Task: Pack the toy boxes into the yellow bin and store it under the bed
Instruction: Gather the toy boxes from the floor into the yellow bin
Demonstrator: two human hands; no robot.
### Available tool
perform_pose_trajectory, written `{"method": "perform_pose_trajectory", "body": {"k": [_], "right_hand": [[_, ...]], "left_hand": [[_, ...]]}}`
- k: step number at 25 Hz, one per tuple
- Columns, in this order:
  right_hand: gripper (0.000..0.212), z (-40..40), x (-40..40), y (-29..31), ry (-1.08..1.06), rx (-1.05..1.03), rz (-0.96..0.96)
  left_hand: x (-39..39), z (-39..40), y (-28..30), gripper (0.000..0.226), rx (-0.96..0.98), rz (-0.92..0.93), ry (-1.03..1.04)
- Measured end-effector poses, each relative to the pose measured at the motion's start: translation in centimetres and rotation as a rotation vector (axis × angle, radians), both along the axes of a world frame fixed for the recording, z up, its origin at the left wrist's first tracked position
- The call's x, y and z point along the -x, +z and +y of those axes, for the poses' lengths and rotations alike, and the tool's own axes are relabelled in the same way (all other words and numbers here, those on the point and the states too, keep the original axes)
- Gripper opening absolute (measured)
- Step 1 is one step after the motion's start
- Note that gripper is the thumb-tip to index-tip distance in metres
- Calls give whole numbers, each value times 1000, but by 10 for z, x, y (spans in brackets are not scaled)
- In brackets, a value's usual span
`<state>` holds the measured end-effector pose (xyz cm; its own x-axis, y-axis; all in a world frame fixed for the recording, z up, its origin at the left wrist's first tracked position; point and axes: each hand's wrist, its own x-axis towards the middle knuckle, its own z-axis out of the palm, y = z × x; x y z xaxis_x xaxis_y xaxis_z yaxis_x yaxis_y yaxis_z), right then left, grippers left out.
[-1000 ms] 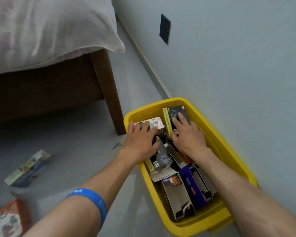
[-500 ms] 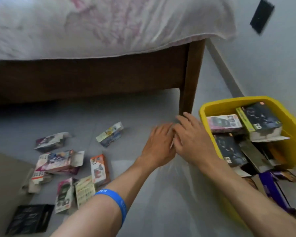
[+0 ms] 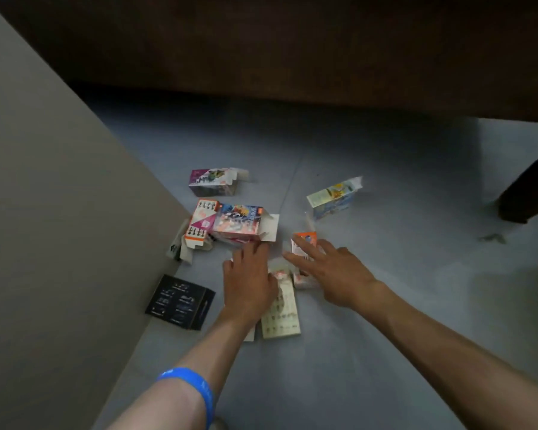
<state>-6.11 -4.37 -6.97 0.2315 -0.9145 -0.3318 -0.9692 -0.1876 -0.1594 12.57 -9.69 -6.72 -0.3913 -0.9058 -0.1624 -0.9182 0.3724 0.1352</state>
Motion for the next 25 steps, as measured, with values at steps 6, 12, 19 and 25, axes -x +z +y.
{"method": "perform_pose_trajectory", "body": {"k": [6, 12, 19, 25], "right_hand": [[61, 0, -16, 0, -139, -71, 74], [73, 41, -60, -13, -46, 102, -93], [58, 60, -65, -40, -268, 6, 74], [78, 103, -41, -38, -349, -119, 1]], "left_hand": [[-46, -10, -21, 83, -308, 316, 270], [-35, -22, -1, 58, -415, 704, 531], [-54, -18, 24, 33, -474, 950, 729], [0, -18, 63, 25, -754, 1172, 626]]}}
